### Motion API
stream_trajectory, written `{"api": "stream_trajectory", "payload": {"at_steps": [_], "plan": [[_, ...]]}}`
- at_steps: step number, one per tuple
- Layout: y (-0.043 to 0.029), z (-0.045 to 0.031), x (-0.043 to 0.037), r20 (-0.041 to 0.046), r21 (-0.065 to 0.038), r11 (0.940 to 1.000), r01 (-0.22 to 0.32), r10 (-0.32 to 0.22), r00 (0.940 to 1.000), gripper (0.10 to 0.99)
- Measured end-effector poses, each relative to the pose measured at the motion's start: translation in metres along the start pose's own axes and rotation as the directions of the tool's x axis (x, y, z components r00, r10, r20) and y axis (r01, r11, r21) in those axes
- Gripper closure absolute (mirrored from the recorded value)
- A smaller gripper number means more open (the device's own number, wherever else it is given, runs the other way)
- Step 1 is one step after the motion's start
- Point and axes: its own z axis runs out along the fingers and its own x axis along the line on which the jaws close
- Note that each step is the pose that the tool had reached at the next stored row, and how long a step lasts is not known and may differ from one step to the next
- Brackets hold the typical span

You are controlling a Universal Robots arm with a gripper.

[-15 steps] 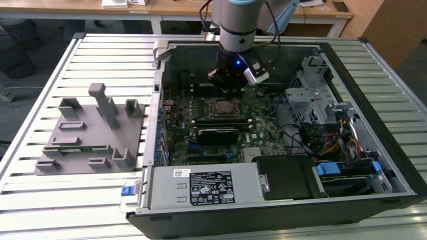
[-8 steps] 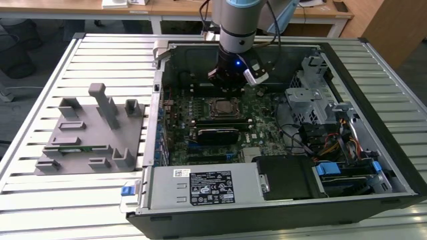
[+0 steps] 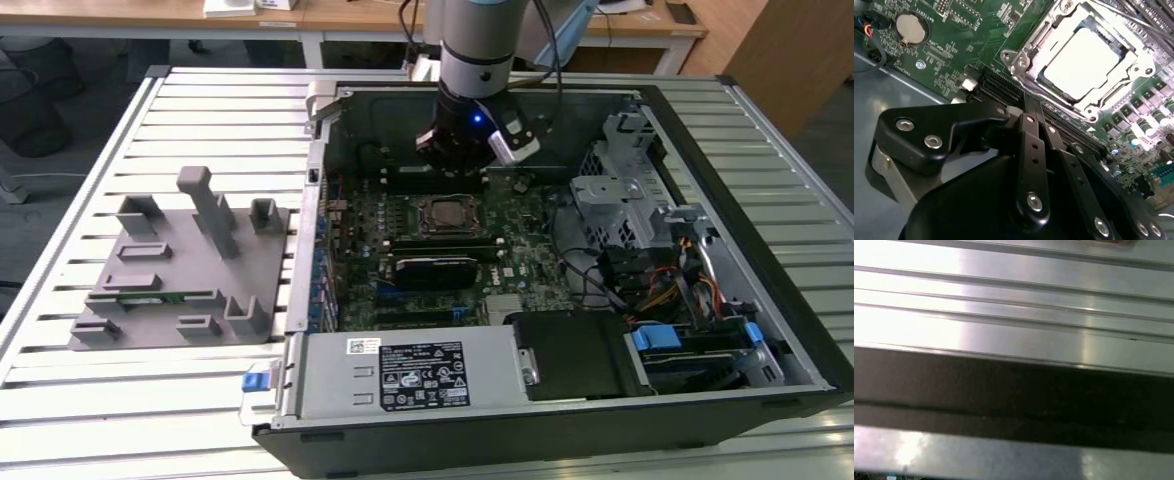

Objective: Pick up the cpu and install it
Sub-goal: 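Install the first cpu locking lever, then install the second cpu locking lever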

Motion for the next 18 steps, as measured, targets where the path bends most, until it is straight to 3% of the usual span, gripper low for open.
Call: {"api": "stream_trajectory", "payload": {"at_steps": [18], "plan": [[-0.0070,-0.0003,0.0004,0.0000,0.000,1.0000,0.000,0.000,1.0000,0.980]]}}
